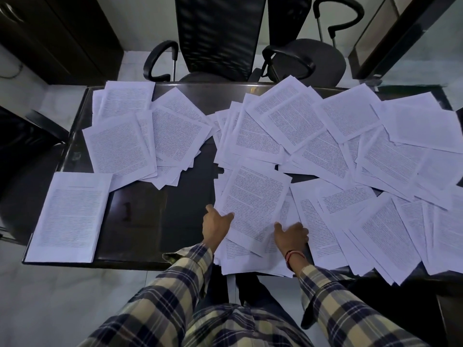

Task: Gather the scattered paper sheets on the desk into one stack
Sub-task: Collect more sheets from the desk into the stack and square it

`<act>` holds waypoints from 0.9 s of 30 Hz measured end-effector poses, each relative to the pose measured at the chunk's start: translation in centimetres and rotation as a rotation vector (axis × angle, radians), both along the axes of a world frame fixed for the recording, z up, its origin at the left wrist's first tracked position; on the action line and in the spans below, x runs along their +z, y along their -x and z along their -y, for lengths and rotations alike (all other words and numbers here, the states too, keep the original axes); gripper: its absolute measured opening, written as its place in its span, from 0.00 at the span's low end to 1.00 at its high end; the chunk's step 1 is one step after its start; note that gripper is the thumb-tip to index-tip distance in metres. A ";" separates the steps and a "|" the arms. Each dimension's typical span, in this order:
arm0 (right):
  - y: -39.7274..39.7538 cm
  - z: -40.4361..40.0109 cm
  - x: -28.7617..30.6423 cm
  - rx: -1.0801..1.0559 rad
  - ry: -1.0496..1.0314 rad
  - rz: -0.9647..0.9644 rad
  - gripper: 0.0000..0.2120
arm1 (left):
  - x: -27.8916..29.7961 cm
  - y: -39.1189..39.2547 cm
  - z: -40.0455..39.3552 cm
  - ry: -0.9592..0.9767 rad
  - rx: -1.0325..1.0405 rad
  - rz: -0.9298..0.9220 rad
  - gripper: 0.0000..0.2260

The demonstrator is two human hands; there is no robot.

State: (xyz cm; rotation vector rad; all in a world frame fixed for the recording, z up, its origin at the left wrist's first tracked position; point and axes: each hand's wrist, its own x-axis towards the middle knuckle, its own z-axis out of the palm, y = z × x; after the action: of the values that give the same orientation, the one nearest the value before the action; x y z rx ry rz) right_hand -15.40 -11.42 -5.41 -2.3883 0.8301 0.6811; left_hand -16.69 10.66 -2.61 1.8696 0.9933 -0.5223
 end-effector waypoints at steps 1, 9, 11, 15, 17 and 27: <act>0.0 0.0 -0.1 -0.001 -0.048 0.027 0.34 | -0.2 -0.1 -0.2 0.054 0.038 0.004 0.29; -0.1 0.7 -0.5 -0.112 -0.384 0.079 0.17 | -0.7 0.4 -3.1 0.018 0.104 0.032 0.17; -0.2 0.5 -0.3 -0.157 -0.400 0.136 0.12 | -0.8 0.8 -3.9 0.008 0.120 0.077 0.13; -0.7 -0.3 -0.1 -0.302 -0.530 0.116 0.08 | -1.1 1.4 -4.4 0.044 0.140 0.087 0.07; -0.8 -0.3 -0.1 -0.346 -0.581 0.092 0.04 | -1.5 1.7 -4.6 0.082 0.144 0.079 0.11; -0.5 1.5 0.6 -0.158 -0.605 0.056 0.08 | -0.4 -0.7 -2.3 -0.280 -0.081 0.223 0.22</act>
State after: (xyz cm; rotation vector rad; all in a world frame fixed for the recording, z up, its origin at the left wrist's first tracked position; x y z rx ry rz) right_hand -14.93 -12.95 -4.79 -1.7722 0.6613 0.6799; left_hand -16.00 13.01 -3.02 2.1698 0.8790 -0.2214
